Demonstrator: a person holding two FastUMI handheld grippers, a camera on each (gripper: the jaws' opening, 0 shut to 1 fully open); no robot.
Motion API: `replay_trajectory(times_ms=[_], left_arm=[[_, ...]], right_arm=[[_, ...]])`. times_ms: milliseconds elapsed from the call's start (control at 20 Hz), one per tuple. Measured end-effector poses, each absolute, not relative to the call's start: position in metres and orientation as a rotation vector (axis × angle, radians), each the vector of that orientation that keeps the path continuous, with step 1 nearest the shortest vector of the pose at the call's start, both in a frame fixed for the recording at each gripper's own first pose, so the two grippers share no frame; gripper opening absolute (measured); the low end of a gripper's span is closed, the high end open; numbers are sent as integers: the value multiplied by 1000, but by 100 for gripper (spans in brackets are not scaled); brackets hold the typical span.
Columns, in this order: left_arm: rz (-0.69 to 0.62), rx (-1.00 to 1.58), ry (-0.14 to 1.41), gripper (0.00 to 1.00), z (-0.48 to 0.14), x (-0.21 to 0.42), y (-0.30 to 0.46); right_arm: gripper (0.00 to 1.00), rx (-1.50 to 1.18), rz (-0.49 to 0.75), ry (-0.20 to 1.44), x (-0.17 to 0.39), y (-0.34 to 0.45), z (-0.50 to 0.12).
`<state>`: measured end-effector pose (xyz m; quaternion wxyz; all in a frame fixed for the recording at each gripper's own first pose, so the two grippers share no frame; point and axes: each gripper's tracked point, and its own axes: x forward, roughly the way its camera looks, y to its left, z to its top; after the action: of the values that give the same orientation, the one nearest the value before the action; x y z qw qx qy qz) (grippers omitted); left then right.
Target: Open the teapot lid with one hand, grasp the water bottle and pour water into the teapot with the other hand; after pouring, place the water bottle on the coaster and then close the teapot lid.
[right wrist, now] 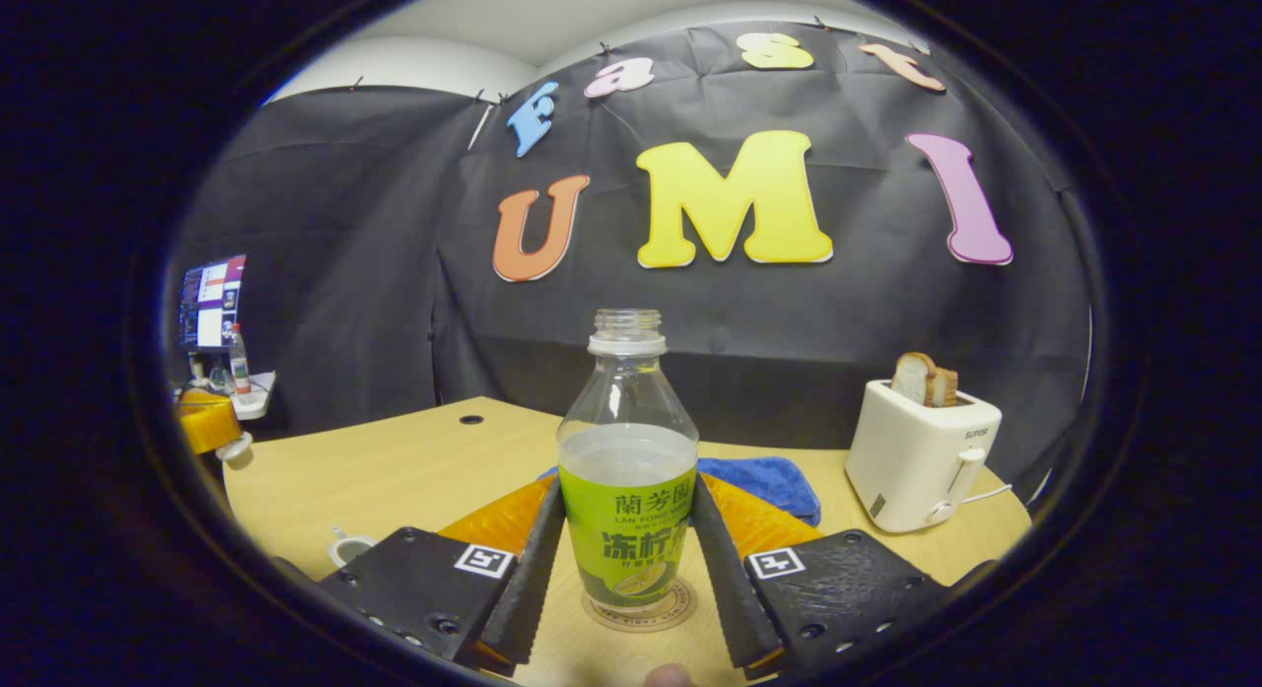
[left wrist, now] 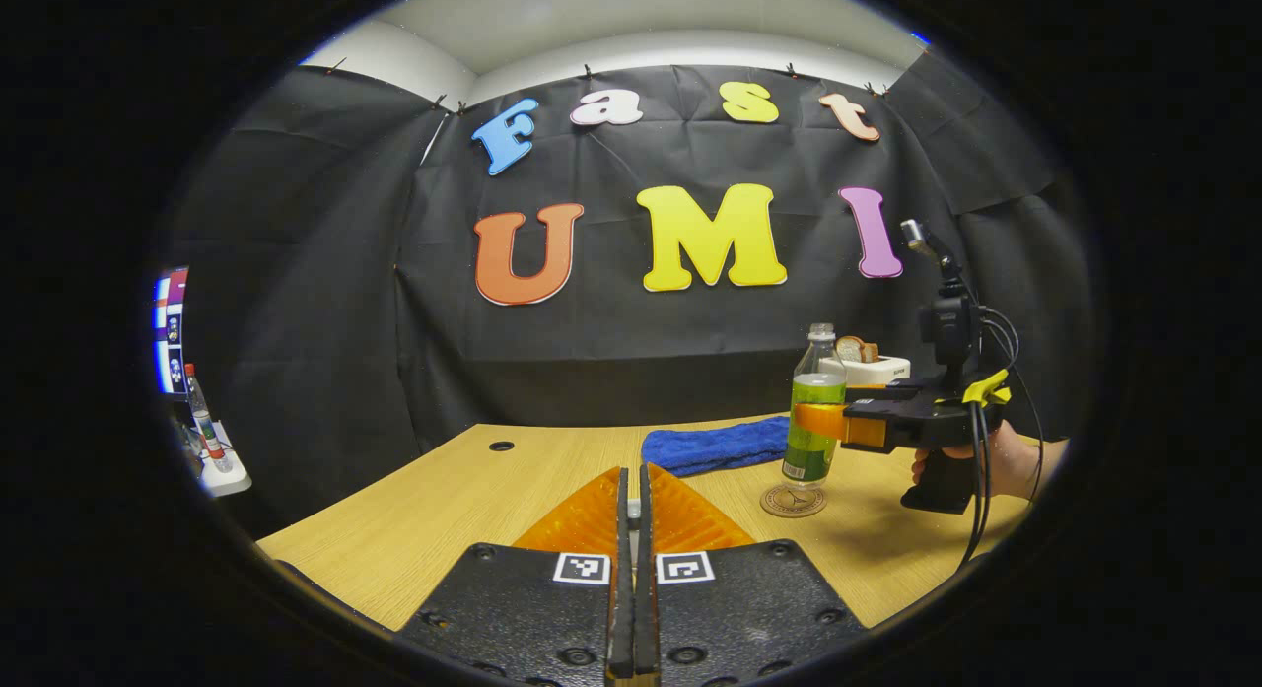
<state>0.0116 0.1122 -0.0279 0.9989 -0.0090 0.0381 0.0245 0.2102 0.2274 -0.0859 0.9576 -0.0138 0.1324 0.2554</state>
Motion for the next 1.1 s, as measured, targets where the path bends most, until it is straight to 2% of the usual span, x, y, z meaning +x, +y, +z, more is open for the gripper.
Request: replay_trajectory(times_ms=[400,700,800,850,1100], left_arm=[[59,-22,89,3,-32,12,116],[60,-22,85,3,-31,13,116],[57,-22,85,3,-32,13,116],[57,-23,85,3,-32,13,115],[61,-20,82,3,-31,16,111]], right_arm=[[71,-15,483,316,221,223,-110],[75,-6,472,323,221,220,-114],[84,-10,461,307,221,217,-107],[96,-8,458,303,221,216,-103],[98,14,447,246,194,201,-73]])
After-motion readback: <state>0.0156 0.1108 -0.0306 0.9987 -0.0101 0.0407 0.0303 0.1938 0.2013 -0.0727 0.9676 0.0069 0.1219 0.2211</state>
